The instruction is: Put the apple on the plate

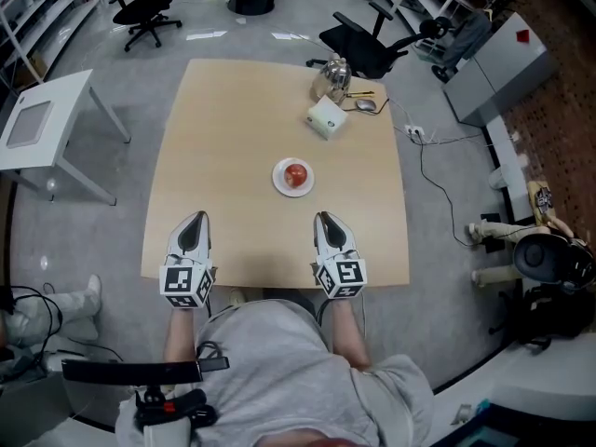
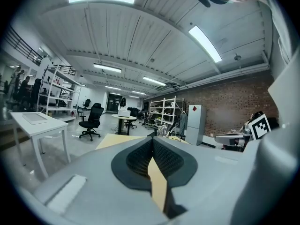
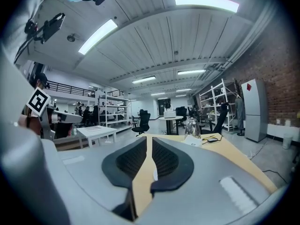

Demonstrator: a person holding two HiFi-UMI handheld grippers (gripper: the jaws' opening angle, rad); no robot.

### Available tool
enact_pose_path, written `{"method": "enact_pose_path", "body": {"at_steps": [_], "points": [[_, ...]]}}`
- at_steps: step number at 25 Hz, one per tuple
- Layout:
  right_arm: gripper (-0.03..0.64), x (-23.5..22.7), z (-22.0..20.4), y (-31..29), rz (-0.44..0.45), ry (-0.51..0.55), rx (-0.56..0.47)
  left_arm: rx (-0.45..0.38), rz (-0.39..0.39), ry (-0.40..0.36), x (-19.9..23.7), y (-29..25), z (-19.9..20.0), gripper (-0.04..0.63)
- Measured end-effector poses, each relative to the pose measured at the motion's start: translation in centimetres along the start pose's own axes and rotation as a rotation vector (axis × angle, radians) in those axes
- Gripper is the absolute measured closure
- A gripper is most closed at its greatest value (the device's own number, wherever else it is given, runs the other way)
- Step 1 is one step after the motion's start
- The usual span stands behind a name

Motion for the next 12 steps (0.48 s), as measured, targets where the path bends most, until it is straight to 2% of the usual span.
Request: {"method": "enact_pose_path", "body": {"at_steps": [12], "points": [[0.61,-0.02,0.0,0.71,-0.016,-0.002,-0.012,0.0,-0.002,-0.002,-0.18,-0.04,0.19,0.575]]}}
Point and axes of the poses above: the fingertips, and each gripper's own axes: y backward along the fingers, x to its left, z out of its top, the point moved 6 cm from there along y, backward along the fingers, and after that the axes turned 9 degrees about x, right-handed, at the moved point
